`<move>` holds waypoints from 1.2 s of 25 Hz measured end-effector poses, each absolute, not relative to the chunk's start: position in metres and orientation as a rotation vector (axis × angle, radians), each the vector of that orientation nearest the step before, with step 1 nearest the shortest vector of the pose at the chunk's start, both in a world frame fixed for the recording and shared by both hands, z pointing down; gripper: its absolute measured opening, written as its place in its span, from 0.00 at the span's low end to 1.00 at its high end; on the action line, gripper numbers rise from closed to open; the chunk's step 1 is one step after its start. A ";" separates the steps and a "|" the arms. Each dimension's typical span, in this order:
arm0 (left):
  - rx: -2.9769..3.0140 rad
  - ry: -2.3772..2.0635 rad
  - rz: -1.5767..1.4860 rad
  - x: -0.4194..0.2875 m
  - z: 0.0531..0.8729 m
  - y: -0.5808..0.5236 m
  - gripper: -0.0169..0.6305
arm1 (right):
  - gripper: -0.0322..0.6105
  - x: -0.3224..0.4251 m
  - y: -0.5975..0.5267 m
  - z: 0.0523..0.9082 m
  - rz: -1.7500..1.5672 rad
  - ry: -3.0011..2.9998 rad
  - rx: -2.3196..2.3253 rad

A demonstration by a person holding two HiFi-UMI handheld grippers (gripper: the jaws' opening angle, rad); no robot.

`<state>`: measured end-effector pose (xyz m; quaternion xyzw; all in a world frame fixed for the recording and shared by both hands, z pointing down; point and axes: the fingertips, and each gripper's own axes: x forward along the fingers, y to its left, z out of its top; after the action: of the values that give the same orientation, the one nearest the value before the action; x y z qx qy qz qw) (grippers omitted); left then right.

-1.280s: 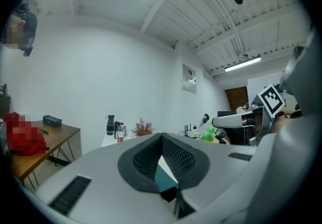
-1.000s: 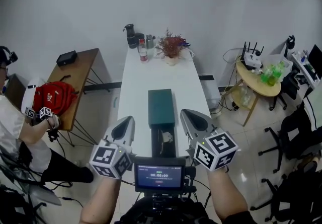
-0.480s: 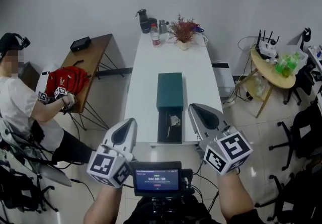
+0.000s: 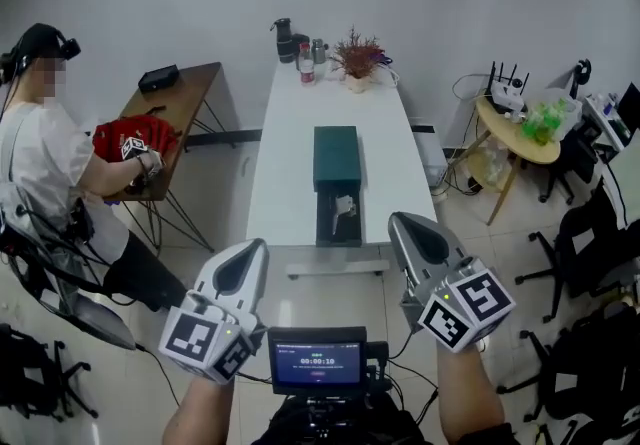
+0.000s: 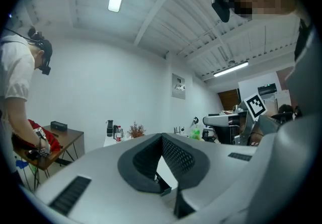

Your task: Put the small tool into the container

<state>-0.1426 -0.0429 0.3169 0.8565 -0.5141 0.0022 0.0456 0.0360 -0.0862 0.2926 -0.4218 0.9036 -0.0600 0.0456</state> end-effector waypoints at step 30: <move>2.626 -1.641 -0.004 -0.079 0.268 0.090 0.07 | 0.06 0.109 0.071 0.252 -0.137 2.761 -1.313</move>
<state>-0.0793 0.0897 0.2675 0.8478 -0.5298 -0.0013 0.0228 0.1093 0.0711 0.2523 -0.4286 0.9014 -0.0447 0.0408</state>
